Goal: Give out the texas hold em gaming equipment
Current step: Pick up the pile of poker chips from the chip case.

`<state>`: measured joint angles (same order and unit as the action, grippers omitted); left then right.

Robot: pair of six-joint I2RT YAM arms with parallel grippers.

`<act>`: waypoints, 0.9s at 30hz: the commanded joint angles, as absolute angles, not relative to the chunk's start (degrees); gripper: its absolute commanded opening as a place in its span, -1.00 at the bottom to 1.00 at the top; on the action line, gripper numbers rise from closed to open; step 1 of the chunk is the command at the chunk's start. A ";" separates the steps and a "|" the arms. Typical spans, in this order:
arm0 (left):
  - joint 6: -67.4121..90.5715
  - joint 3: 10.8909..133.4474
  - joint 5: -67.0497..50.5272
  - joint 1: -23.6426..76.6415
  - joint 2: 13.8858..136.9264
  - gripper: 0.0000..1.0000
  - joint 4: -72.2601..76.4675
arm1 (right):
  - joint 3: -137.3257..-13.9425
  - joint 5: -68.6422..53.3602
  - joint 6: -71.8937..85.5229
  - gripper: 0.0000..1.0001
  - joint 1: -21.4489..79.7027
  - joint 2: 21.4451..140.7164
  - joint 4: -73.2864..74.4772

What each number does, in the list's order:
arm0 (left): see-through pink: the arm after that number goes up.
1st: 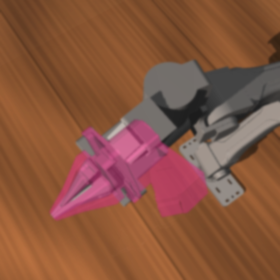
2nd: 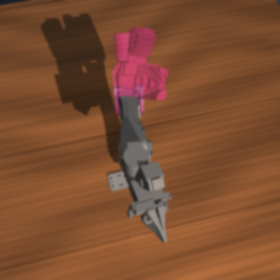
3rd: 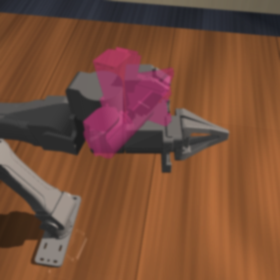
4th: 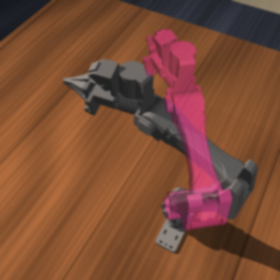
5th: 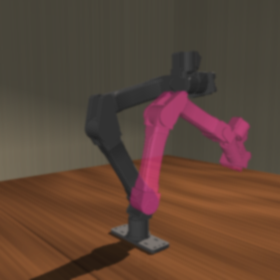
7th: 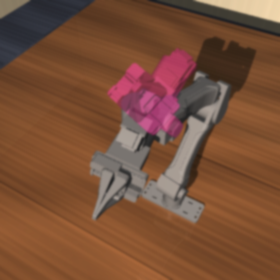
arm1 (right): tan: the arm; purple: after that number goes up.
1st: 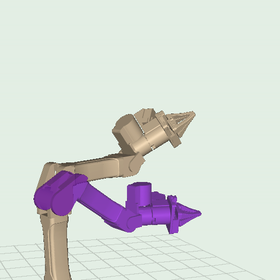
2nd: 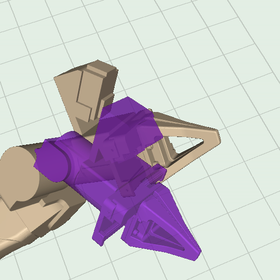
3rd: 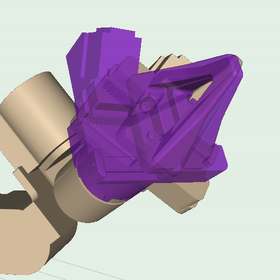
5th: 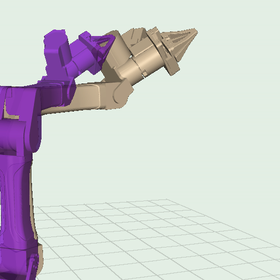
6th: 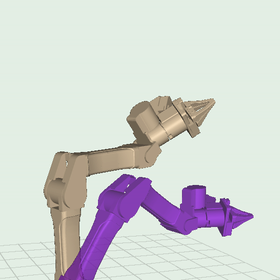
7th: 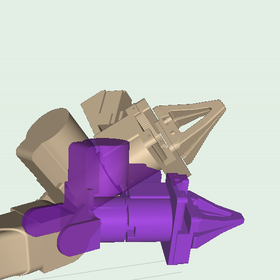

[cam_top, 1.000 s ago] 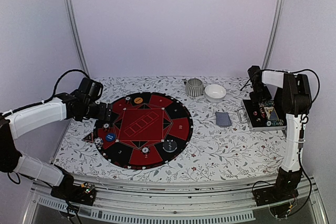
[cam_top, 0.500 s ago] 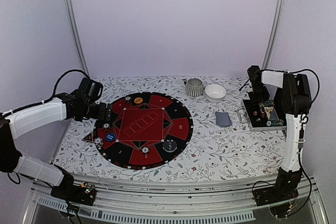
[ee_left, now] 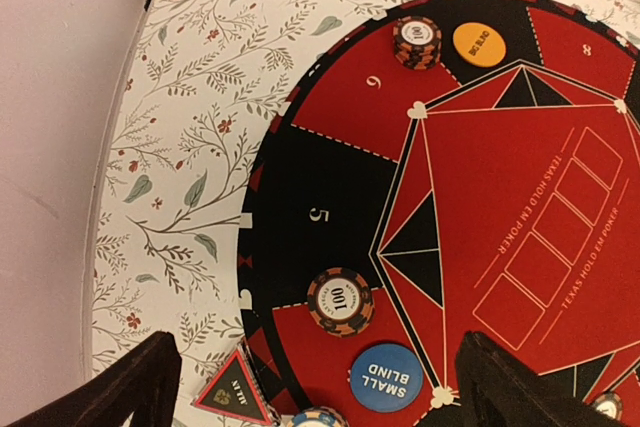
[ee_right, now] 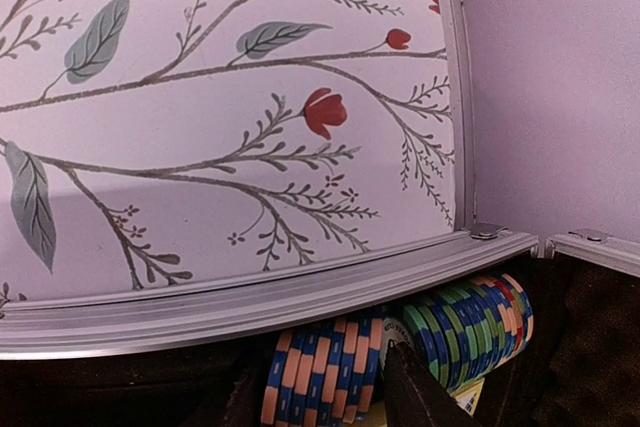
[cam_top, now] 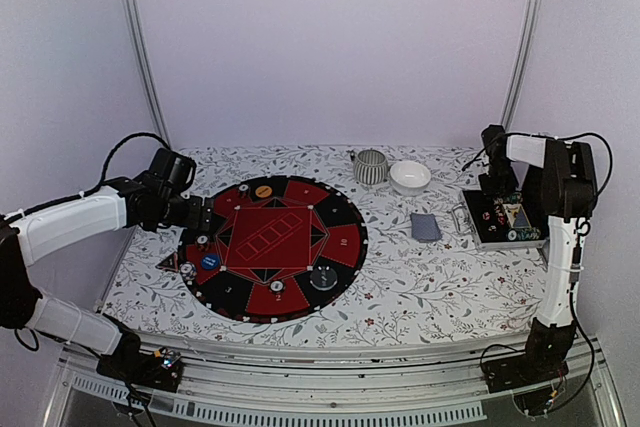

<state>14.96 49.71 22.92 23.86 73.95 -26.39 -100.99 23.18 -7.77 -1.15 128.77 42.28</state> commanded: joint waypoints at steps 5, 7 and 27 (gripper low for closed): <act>14.28 48.96 22.72 23.19 74.27 0.96 -25.58 | -100.29 16.00 -5.51 -0.42 -4.08 130.57 41.13; 14.24 48.95 22.74 23.12 74.13 0.96 -25.58 | -100.33 14.89 -5.20 -0.58 -4.20 130.36 41.13; 13.10 48.43 21.67 23.12 72.05 0.96 -24.43 | -104.08 8.13 -3.69 -0.94 -4.54 122.55 42.46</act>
<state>13.82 49.41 22.11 23.86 72.95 -25.54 -101.45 9.89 -4.43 -4.56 126.41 42.85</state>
